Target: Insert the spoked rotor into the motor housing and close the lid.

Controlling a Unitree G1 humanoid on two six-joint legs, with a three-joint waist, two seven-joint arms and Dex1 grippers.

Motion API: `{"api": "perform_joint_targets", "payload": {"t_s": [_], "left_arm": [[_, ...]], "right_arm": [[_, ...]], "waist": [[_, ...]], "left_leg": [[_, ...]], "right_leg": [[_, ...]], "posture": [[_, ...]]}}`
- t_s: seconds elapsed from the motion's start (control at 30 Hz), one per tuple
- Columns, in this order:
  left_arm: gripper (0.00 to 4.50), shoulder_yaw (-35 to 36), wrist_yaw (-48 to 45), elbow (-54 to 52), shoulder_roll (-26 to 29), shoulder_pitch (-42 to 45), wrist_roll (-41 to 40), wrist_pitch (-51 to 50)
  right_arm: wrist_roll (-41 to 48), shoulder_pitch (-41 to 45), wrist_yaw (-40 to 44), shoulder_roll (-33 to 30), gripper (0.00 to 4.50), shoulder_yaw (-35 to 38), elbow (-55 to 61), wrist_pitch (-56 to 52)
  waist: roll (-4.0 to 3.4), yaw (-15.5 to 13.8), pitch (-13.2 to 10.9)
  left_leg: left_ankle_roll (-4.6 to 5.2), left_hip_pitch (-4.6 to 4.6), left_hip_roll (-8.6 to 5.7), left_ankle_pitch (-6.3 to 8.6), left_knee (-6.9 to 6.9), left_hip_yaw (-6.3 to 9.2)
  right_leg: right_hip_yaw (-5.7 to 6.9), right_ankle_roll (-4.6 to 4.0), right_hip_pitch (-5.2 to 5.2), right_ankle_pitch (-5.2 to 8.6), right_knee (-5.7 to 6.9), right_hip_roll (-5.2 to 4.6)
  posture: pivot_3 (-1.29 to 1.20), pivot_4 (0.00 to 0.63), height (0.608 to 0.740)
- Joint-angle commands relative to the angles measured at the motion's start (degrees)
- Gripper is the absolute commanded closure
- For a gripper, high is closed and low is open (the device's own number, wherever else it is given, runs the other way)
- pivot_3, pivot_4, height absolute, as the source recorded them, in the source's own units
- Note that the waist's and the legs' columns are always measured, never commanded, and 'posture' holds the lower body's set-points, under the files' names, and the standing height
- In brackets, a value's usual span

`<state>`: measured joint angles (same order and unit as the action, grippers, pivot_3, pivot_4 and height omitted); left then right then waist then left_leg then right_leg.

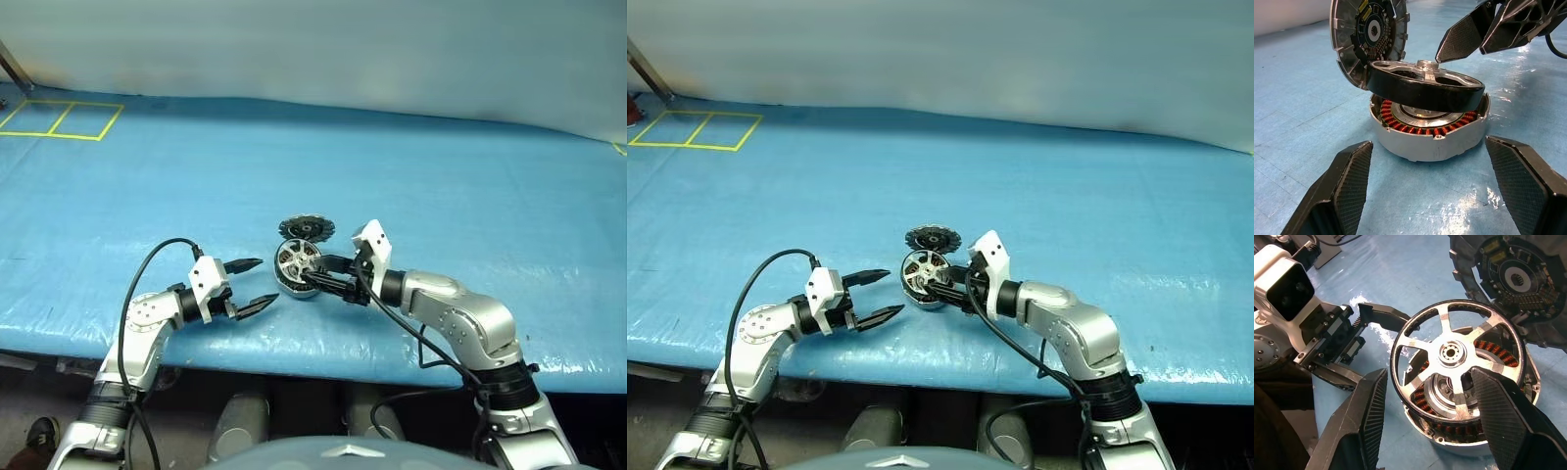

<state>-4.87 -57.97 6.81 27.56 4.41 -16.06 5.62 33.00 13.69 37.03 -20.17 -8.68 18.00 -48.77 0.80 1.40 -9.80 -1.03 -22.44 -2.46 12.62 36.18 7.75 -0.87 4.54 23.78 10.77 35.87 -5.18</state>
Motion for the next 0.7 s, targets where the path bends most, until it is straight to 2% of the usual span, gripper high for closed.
{"api": "perform_joint_targets", "payload": {"t_s": [0.03, 0.3, 0.53, 0.7], "left_arm": [[0.47, 1.00, 0.09, -0.37, 0.49, -0.10, 0.02, 1.19], [0.47, 1.28, 0.36, -0.97, 0.58, -0.64, -0.47, 1.00], [0.47, 1.51, 0.56, -1.04, 0.69, -0.85, -0.25, 1.47], [0.47, 1.36, 0.62, -0.74, 0.71, -0.74, -0.03, 1.58]], "right_arm": [[-0.33, 1.51, -0.52, 0.87, 1.62, -0.46, 1.30, 1.33], [-5.51, 4.23, -2.84, 3.59, 1.62, -1.80, -4.78, 5.50], [-7.52, 4.42, -2.23, 3.20, 1.62, -2.55, -5.20, 6.31], [-8.45, 3.83, -2.17, 2.93, 3.25, -2.88, -4.49, 6.62]], "waist": [[0.00, 0.04, 0.00], [0.00, 0.13, 0.00], [0.00, 0.14, 0.00], [-0.01, 0.15, 0.00]], "left_leg": [[0.00, 0.00, 0.00, 0.00, 0.00, 0.00], [0.00, 0.01, -0.01, 0.00, 0.00, 0.00], [0.00, 0.01, -0.01, 0.00, 0.00, 0.00], [0.00, 0.02, -0.01, 0.00, 0.00, 0.00]], "right_leg": [[0.00, 0.00, 0.00, 0.00, 0.00, 0.00], [-0.01, 0.01, 0.00, -0.01, 0.00, 0.00], [-0.01, 0.01, 0.01, -0.01, 0.00, 0.00], [-0.01, 0.00, 0.00, -0.01, 0.00, 0.00]], "posture": [[0.00, 0.150, 0.740], [0.00, 0.150, 0.740], [0.00, 0.150, 0.740], [0.00, 0.150, 0.740]]}}
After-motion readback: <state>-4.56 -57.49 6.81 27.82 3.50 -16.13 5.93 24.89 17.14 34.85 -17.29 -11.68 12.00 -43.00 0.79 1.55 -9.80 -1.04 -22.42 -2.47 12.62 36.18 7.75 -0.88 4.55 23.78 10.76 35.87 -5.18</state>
